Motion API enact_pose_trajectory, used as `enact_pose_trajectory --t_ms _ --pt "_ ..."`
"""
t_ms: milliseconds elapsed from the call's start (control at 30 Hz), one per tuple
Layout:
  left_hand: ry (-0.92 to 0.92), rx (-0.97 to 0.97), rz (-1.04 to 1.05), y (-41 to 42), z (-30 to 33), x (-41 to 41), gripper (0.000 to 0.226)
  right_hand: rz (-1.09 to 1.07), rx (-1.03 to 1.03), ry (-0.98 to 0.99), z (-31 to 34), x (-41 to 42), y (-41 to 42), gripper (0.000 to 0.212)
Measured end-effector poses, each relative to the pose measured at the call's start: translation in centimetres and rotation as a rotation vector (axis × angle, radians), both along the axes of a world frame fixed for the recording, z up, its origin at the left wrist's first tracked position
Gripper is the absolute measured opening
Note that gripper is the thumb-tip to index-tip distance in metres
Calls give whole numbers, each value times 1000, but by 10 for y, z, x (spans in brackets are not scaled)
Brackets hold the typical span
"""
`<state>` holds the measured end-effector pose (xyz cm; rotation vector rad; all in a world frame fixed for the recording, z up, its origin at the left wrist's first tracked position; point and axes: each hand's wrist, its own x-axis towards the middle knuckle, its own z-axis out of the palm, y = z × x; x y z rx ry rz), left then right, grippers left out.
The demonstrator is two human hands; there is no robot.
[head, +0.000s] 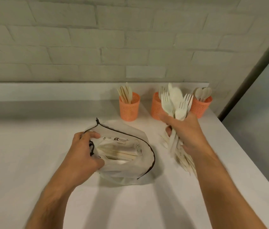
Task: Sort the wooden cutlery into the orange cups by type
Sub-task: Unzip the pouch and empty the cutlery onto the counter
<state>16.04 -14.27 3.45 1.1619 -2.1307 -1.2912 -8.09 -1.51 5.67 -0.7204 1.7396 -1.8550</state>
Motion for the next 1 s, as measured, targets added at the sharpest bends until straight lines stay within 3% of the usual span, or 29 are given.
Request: enact_pose_trajectory --t_ms 167,333,467,533,633,733,833,1000 --pt "-29 8 -29 4 3 0 54 -150 700 296 -62 -24 19 52" --pt "-26 22 -65 5 7 -2 73 -101 980 438 -71 -25 26 81" --pt "-27 38 -109 8 10 0 93 5 1162 459 -56 -26 33 76" --pt "-33 63 -130 10 12 0 102 -28 1183 566 -39 -23 34 59" --pt "-20 97 -154 13 16 0 111 -117 806 736 0 0 28 21" --pt "-12 108 -204 15 17 2 118 148 450 648 43 56 6 36" --pt "-26 102 -248 16 16 5 120 495 571 755 23 99 -28 33" --pt "-50 61 -278 19 15 12 124 759 1100 1025 -34 120 -71 30"
